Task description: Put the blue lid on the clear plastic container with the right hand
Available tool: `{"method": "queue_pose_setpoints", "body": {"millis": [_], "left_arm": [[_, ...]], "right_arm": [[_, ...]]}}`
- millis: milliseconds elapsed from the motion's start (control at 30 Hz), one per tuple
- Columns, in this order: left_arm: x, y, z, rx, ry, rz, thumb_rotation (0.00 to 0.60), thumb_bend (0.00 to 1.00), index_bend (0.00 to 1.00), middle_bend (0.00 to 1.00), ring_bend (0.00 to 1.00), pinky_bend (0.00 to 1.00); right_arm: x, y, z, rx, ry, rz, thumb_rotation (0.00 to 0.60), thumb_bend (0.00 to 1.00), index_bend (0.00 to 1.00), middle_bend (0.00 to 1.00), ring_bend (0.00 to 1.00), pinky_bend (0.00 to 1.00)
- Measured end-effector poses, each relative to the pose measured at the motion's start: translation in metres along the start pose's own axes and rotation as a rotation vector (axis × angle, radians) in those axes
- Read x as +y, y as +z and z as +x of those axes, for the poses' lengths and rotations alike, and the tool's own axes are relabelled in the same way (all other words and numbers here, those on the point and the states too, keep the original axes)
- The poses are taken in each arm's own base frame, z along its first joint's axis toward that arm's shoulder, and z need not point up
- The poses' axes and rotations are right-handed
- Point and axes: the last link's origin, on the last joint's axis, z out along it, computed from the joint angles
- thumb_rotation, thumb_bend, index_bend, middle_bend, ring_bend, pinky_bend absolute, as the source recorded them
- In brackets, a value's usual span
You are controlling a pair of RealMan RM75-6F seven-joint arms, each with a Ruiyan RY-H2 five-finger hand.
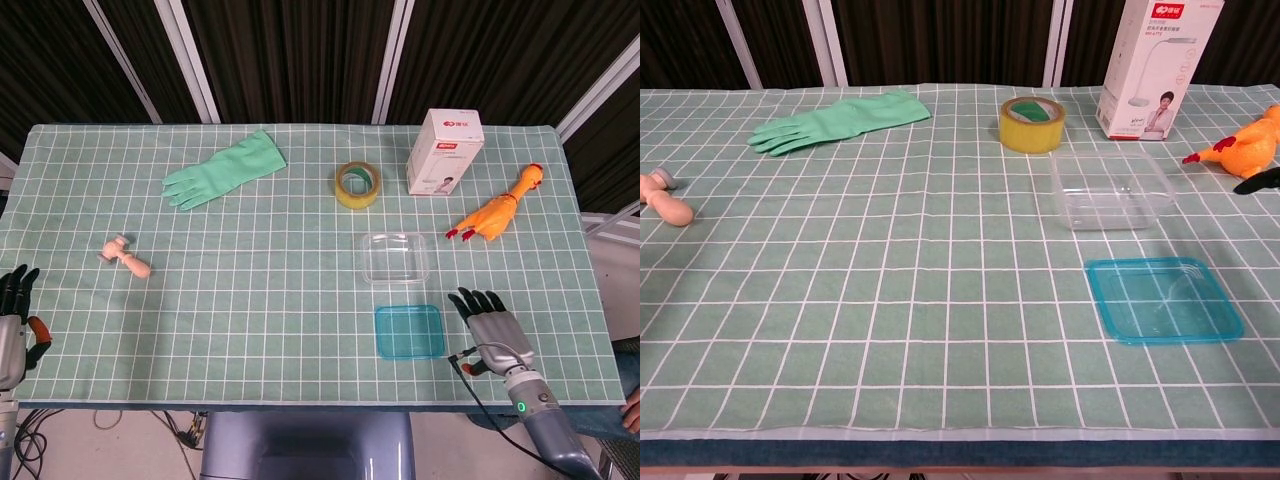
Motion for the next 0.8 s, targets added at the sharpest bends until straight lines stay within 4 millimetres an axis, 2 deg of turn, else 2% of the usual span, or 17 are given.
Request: {"method": "queue_pose_setpoints", "body": {"millis": [200, 400, 633, 800], "left_arm": [[0.000, 0.001, -0.001, -0.008, -0.002, 0.009, 0.600, 0.82, 0.05, 0.00, 0.00, 0.00], [0.000, 0.001, -0.002, -0.017, -0.002, 0.011, 0.600, 0.82, 0.05, 0.00, 0.00, 0.00], [-0.001, 0.001, -0.001, -0.018, -0.004, 0.015, 0.600, 0.82, 0.05, 0.00, 0.00, 0.00], [-0.001, 0.001, -0.001, -0.018, -0.004, 0.015, 0.600, 0.82, 0.05, 0.00, 0.00, 0.00]], "right_arm": [[-0.026, 0.026, -0.009, -0.033, 0.009, 0.014, 0.600, 0.07, 0.04, 0.00, 0.00, 0.00], [-0.044, 0.039, -0.014, -0.062, 0.013, 0.018, 0.600, 0.07, 0.04, 0.00, 0.00, 0.00], [-0.054, 0.043, -0.020, -0.089, 0.003, 0.014, 0.600, 0.07, 0.05, 0.00, 0.00, 0.00], [-0.056, 0.045, -0.023, -0.094, 0.015, 0.005, 0.600, 0.07, 0.11, 0.00, 0.00, 0.00]]}}
